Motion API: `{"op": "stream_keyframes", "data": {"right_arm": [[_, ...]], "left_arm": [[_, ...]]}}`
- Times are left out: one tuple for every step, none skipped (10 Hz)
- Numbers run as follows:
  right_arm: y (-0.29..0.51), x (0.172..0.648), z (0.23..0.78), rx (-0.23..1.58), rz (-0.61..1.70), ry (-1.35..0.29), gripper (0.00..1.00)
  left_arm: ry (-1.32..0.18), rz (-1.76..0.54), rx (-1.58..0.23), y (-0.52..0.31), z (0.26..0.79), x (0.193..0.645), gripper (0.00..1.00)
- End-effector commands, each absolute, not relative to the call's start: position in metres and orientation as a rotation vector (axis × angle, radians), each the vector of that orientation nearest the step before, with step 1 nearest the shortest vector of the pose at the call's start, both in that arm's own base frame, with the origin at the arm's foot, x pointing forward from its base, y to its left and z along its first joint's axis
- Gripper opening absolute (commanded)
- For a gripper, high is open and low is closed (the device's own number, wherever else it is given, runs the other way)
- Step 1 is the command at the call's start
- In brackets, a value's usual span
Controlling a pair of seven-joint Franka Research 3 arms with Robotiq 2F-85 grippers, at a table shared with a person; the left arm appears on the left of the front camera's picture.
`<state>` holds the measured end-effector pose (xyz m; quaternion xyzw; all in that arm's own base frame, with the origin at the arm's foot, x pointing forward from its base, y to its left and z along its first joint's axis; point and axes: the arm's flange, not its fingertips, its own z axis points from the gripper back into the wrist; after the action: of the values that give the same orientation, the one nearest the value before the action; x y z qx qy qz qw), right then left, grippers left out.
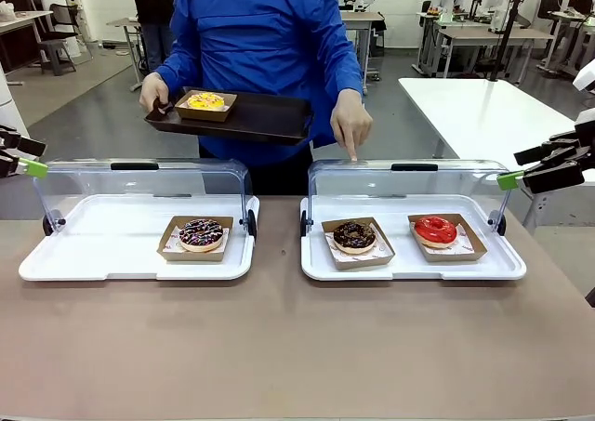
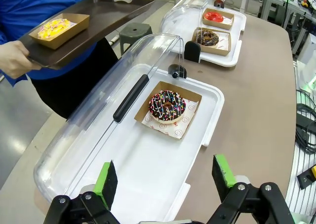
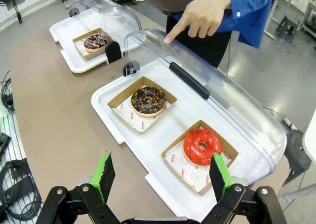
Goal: Provide the desired donut to the person.
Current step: Pick up and lift the Paper togo box containing the Donut pointed at by the person.
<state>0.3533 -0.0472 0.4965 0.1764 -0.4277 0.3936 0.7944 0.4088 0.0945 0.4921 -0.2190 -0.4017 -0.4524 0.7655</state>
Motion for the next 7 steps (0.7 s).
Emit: {"op": "stream_keyframes", "data": {"right_arm": [[-0.047,0.355,0.494,0.385,0.859,-0.929,1.0],[-0.047,0.355,0.494,0.385,0.859,-0.929,1.0],[-0.047,0.355,0.494,0.385,0.859,-0.929,1.0],[-0.047,0.353,0.497,0.379,0.846,-0.919,1.0],[-0.007,0.361,0.519,0.318,1.033,-0.863,1.0],[0.047,0.366,0.529,0.227,1.211,-0.768,1.0],[0.1,0.366,0.529,0.137,1.381,-0.665,1.0]], "left_arm": [[-0.887,-0.98,-0.487,0.096,0.492,0.408,1.0],[-0.887,-0.98,-0.487,0.096,0.492,0.408,1.0],[-0.887,-0.98,-0.487,0.096,0.492,0.408,1.0],[-0.887,-0.98,-0.487,0.096,0.492,0.408,1.0],[-0.887,-0.98,-0.487,0.096,0.492,0.408,1.0],[-0.887,-0.98,-0.487,0.096,0.492,0.408,1.0],[-0.887,-0.98,-0.487,0.096,0.492,0.408,1.0]]}}
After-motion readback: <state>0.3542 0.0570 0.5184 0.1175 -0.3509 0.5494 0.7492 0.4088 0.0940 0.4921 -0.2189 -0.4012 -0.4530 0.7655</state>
